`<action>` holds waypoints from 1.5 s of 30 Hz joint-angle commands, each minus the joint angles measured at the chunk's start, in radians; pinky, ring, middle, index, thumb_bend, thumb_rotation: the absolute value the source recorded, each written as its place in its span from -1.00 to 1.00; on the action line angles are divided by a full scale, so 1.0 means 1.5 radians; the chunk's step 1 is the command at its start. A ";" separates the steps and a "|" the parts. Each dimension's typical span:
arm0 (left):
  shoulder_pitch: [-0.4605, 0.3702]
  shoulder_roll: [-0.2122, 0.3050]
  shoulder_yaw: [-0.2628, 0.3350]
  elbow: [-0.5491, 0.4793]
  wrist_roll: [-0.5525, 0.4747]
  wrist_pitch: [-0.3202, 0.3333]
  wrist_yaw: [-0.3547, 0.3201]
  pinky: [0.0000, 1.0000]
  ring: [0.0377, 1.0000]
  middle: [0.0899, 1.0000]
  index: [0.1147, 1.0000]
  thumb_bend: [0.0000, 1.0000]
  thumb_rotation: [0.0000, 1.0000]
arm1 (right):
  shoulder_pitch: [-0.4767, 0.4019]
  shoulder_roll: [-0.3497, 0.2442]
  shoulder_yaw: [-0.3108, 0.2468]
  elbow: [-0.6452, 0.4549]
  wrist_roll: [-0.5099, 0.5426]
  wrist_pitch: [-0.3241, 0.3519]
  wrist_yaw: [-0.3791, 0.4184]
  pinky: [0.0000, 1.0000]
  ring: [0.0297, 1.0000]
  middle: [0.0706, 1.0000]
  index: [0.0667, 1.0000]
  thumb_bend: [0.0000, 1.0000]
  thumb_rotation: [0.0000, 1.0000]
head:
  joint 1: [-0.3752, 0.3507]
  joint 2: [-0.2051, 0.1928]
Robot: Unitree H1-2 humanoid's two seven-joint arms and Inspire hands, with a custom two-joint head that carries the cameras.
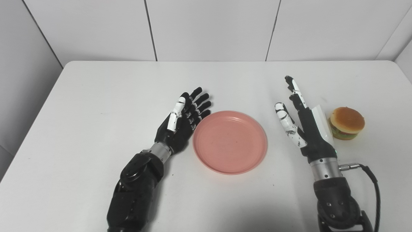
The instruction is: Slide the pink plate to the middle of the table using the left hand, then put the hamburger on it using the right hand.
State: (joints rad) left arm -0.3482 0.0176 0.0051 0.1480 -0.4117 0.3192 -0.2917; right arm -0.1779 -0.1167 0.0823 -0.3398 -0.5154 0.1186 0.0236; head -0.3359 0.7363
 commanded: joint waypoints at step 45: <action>-0.017 0.071 0.066 0.164 -0.058 0.010 -0.091 1.00 0.93 0.94 0.93 -0.22 1.00 | -0.054 -0.108 -0.153 -0.050 -0.263 0.174 0.015 0.37 0.65 0.78 0.83 0.77 0.27 | -0.211 -0.047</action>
State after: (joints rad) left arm -0.4245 0.1009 0.1048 0.3375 -0.5284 0.2805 -0.4587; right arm -0.2505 -0.2563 -0.1348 -0.3997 -0.9035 0.3718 0.0666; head -0.6535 0.6673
